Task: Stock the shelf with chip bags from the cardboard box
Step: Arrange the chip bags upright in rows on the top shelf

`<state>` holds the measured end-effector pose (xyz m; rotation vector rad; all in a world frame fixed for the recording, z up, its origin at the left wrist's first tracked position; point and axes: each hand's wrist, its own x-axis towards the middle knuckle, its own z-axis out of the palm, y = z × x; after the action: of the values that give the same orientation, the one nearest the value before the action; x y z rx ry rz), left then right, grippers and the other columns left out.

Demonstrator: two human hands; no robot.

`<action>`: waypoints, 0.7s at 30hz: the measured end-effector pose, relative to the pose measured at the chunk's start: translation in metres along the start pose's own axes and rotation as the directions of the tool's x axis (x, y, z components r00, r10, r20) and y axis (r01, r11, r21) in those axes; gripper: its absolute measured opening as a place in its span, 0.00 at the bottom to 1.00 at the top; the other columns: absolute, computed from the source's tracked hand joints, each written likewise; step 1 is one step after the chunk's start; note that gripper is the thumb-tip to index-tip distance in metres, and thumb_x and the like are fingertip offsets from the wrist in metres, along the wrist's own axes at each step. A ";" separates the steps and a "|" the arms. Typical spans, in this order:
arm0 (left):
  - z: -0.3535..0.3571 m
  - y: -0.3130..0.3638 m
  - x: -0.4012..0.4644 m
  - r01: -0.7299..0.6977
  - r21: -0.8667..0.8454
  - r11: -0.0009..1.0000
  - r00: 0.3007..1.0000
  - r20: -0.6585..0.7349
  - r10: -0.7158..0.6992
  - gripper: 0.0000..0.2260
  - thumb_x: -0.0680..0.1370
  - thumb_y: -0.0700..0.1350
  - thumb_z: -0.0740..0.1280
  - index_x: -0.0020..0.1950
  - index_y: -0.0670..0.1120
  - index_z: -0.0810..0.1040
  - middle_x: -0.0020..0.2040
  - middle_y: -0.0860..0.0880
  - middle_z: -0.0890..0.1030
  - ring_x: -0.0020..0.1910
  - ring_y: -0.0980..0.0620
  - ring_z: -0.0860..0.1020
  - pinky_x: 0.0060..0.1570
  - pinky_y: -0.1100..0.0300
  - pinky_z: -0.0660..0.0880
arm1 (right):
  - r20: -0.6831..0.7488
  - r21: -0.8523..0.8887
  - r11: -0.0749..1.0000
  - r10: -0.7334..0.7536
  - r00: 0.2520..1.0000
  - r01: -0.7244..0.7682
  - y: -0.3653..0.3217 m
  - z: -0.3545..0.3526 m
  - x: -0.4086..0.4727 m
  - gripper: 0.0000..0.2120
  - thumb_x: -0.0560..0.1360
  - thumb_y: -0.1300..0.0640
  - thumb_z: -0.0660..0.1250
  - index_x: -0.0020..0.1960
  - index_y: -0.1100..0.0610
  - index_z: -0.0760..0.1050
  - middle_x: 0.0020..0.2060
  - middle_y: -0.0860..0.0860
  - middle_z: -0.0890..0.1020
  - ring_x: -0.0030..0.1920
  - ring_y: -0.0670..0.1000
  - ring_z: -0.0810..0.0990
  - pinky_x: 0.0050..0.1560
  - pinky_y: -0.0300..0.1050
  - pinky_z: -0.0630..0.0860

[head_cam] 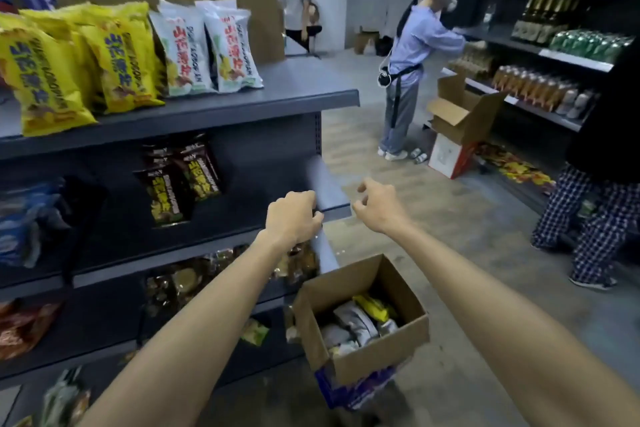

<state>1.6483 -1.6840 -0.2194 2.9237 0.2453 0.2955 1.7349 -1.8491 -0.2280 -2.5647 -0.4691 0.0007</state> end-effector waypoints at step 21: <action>0.318 0.028 0.000 0.241 0.116 0.964 0.649 0.719 -0.249 0.09 0.76 0.52 0.63 0.49 0.48 0.73 0.50 0.45 0.79 0.48 0.41 0.78 0.42 0.52 0.73 | 0.600 -0.219 0.902 0.425 0.678 -0.372 0.258 0.187 0.004 0.18 0.74 0.53 0.67 0.62 0.59 0.73 0.59 0.61 0.79 0.60 0.61 0.75 0.53 0.48 0.72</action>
<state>1.7202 -1.7658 -0.5199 2.6894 0.4957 -0.9131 1.8065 -1.9601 -0.5181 -2.6393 -0.1190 1.0675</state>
